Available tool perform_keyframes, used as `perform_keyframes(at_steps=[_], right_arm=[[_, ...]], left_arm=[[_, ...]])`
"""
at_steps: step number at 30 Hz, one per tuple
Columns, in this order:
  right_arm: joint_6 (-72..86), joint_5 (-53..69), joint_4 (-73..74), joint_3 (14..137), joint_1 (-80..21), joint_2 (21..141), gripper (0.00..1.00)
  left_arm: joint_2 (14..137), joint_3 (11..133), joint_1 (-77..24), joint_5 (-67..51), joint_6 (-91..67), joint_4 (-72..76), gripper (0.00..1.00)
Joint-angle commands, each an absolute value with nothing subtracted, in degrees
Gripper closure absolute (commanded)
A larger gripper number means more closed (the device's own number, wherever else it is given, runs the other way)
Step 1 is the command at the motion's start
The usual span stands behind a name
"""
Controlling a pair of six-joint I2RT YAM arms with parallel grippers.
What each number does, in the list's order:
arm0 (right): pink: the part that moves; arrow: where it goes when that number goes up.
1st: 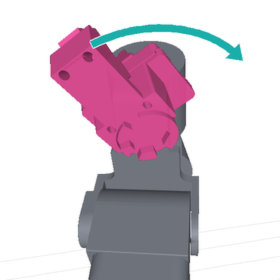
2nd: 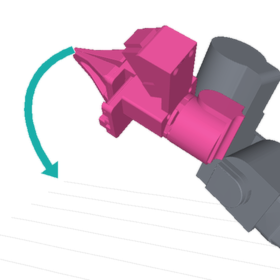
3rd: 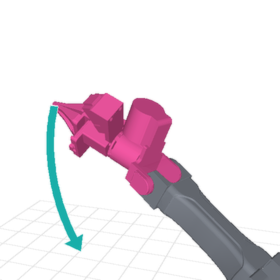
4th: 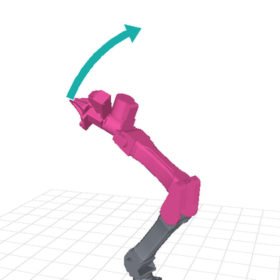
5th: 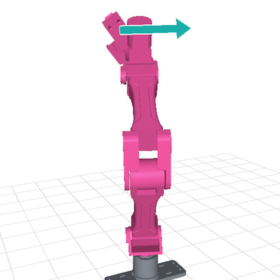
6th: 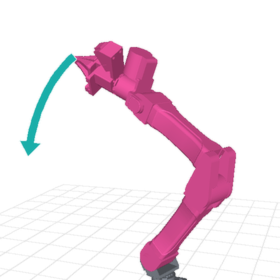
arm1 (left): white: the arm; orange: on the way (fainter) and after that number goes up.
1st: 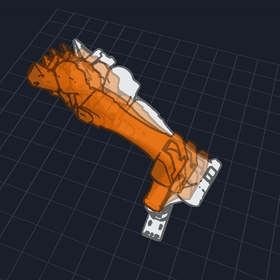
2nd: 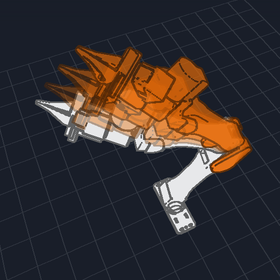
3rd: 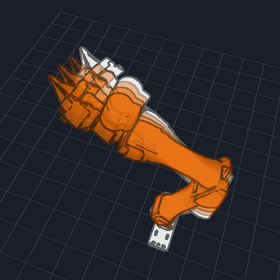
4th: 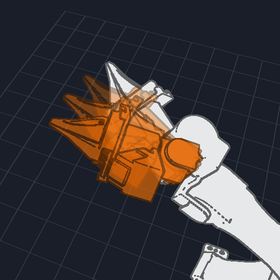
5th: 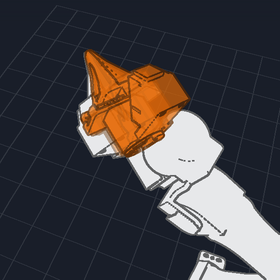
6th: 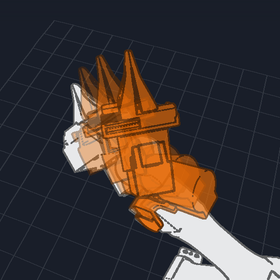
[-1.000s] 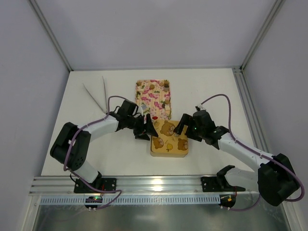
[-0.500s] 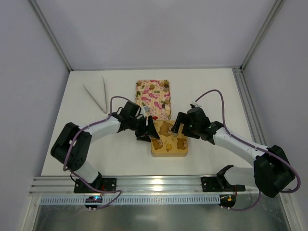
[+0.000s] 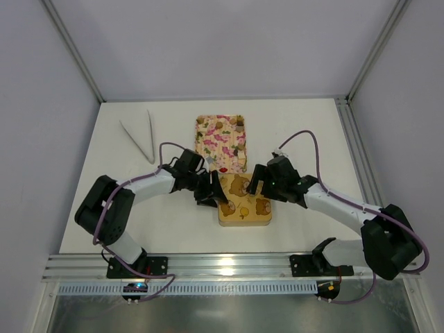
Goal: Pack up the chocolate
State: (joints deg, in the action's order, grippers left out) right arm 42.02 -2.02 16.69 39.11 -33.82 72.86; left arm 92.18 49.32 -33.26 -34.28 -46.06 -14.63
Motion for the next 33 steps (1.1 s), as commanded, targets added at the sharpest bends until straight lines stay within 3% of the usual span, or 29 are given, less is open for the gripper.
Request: perform_keyframes(at_steps=[1, 16, 27, 33], right_arm=[[41.49, -3.16, 13.80, 38.15, -34.28, 73.91, 0.00], [41.75, -0.70, 9.32, 36.13, -33.66, 80.42, 0.01], [43.77, 3.69, 7.12, 31.91, -33.40, 77.44, 0.25], [45.17, 3.87, 6.85, 29.53, -33.93, 74.18, 0.32]], left_arm=[[93.34, 47.82, -33.49, -31.73, -47.28, -14.15, 0.47], [97.29, 46.23, -33.49, -28.57, -48.51, -14.41, 0.54], [97.30, 45.44, -33.49, -28.21, -48.34, -14.68, 0.55], [95.45, 45.44, -33.49, -28.13, -48.43, -15.29, 0.56]])
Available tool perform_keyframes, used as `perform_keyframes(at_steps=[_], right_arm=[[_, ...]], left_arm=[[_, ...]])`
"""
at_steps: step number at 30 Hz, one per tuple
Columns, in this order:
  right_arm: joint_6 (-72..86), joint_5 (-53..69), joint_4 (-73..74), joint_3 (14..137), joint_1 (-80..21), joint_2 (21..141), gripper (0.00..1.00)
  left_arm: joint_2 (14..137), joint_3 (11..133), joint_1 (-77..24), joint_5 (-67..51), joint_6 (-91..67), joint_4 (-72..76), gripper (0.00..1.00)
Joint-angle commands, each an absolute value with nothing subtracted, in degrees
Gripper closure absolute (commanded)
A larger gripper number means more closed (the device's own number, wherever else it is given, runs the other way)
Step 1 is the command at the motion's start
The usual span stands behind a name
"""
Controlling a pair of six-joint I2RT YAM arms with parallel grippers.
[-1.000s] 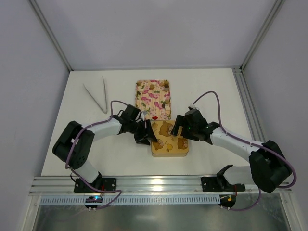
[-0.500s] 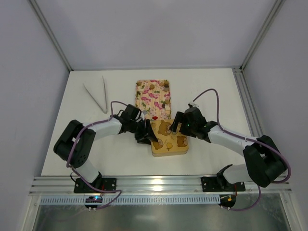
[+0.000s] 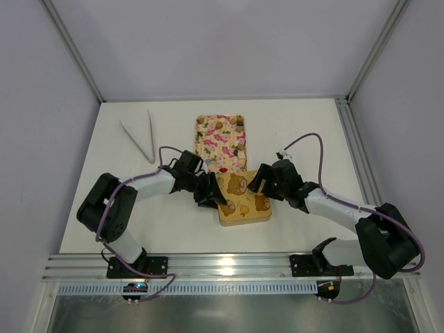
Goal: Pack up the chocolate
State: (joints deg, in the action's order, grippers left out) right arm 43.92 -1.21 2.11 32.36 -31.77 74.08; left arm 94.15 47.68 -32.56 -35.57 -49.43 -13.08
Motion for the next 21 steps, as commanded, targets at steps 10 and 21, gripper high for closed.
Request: perform_keyframes(at_steps=[10, 21], right_arm=[[44.21, 3.69, 10.10, 30.76, -34.01, 71.72, 0.41], [43.94, 3.87, 14.15, 33.13, -34.01, 70.67, 0.43]], left_arm=[[93.69, 45.88, -33.49, -27.25, -48.16, -16.08, 0.56], [92.02, 46.76, -33.49, -26.72, -47.37, -16.26, 0.55]])
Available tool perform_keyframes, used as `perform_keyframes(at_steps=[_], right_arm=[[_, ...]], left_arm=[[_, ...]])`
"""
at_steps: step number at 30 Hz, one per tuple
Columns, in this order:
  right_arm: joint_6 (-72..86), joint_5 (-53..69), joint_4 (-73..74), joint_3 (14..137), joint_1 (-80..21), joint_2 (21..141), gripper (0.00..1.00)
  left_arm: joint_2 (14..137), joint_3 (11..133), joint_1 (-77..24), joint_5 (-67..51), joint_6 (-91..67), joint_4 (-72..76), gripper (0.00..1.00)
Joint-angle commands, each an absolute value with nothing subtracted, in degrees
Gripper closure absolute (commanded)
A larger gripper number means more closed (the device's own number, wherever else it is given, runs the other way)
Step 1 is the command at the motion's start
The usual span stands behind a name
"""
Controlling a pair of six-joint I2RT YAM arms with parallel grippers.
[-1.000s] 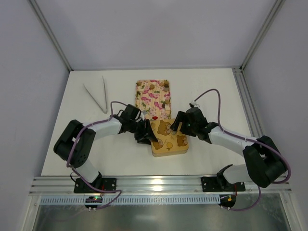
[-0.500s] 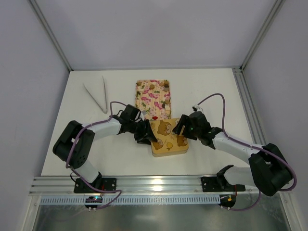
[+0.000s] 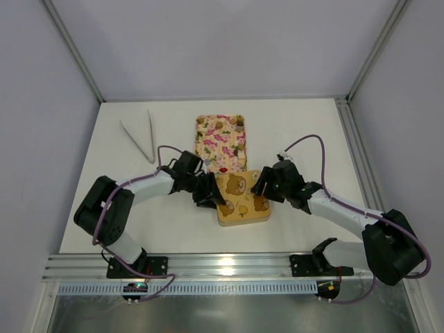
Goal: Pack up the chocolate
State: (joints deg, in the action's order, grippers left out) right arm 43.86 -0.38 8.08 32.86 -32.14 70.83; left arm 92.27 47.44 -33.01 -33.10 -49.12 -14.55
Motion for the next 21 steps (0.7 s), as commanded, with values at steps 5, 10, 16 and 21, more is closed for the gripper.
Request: perform_keyframes(at_steps=[5, 10, 16, 21], right_arm=[[43.95, 2.99, 16.26, 33.92, -34.01, 68.64, 0.42], [43.42, 2.37, 18.63, 34.98, -34.01, 67.94, 0.43], [43.33, 2.11, 19.86, 35.68, -34.01, 67.24, 0.44], [43.07, 0.88, 21.61, 36.56, -34.01, 65.75, 0.44]], left_arm=[[91.23, 47.46, -33.49, -26.28, -46.93, -16.79, 0.54], [91.14, 48.86, -33.40, -26.37, -46.58, -17.22, 0.54], [90.79, 50.18, -33.40, -26.19, -45.88, -18.37, 0.52], [89.30, 51.15, -33.22, -26.02, -44.91, -19.94, 0.51]])
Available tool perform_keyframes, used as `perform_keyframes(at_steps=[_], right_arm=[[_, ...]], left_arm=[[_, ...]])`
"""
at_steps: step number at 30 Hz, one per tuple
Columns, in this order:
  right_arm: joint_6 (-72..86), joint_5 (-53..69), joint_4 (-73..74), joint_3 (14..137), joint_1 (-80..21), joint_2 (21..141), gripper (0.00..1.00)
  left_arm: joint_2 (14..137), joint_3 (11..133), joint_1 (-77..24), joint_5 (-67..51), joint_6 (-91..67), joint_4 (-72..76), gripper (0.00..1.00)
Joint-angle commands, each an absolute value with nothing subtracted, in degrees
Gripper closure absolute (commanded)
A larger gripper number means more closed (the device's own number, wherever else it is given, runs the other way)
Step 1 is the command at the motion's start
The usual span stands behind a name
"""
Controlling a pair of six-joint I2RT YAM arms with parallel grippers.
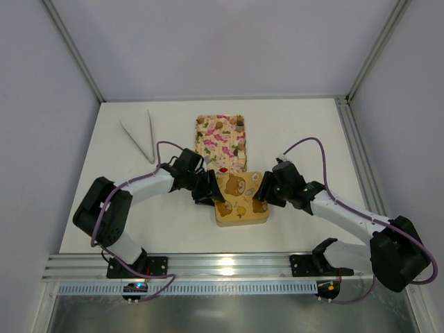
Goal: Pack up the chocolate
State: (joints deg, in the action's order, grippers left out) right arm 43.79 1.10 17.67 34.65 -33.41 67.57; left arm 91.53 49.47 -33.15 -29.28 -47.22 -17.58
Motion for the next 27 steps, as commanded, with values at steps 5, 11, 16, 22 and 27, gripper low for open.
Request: perform_keyframes(at_steps=[5, 11, 16, 22, 27], right_arm=[[41.75, -1.74, 23.64, 39.36, -34.01, 63.99, 0.42], [38.59, -5.97, 28.38, 44.38, -33.31, 61.00, 0.33], [35.34, -8.61, 30.50, 48.59, -32.43, 56.00, 0.26], [30.42, -13.96, 34.88, 55.10, -32.34, 49.66, 0.19], [27.95, -18.71, 37.35, 59.93, -32.34, 46.76, 0.19]], left_arm=[[87.19, 54.92, -32.61, -24.53, -42.72, -24.07, 0.48], [84.29, 62.04, -31.38, -22.24, -38.33, -31.89, 0.44], [80.95, 68.99, -31.11, -18.99, -34.64, -39.28, 0.41], [75.15, 74.97, -31.11, -13.99, -32.70, -44.38, 0.37], [70.14, 77.08, -31.11, -10.29, -31.82, -48.42, 0.36]])
